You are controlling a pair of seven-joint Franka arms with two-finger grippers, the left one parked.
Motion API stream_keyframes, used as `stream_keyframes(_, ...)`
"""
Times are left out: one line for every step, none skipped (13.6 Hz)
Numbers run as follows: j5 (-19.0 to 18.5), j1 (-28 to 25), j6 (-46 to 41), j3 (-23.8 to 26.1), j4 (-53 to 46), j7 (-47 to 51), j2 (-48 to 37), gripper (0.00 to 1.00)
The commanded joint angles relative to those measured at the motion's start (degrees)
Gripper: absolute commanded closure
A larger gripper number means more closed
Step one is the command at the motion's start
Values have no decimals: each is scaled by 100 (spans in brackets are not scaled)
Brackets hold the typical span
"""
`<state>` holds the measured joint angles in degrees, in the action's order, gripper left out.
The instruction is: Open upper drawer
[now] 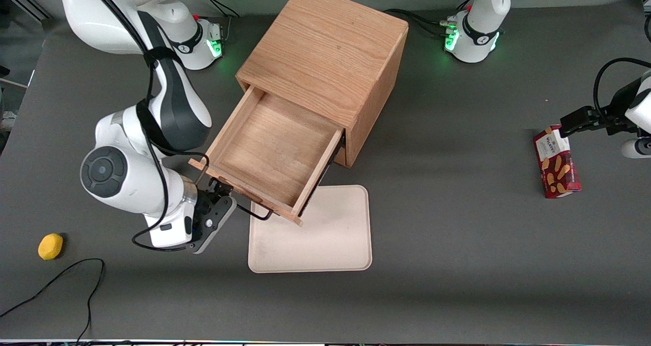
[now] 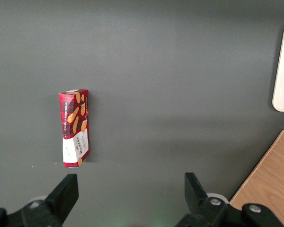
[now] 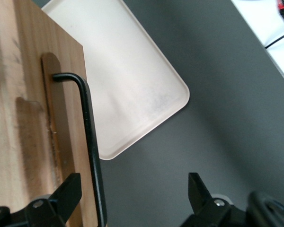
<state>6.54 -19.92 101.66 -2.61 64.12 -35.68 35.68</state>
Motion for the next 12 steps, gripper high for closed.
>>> stream_keyframes(-65,24,-190,41,31,517,-411,0)
stream_keyframes(-65,32,-312,41,31,545,-482,0)
stream_keyframes(-74,32,-383,41,39,545,-570,0)
stream_keyframes(-83,41,-392,41,57,554,-693,0)
stream_keyframes(-91,76,-410,15,92,554,-824,0)
stream_keyframes(-83,76,-410,-81,197,562,-982,0)
stream_keyframes(-83,85,-410,-99,328,562,-1140,0)
stream_keyframes(-83,94,-410,-108,477,562,-1299,0)
stream_keyframes(-91,111,-410,-117,592,562,-1457,0)
stream_keyframes(-92,155,-436,-117,715,562,-1606,0)
stream_keyframes(-92,173,-514,-126,821,571,-1747,0)
stream_keyframes(-92,182,-576,-169,909,615,-1905,0)
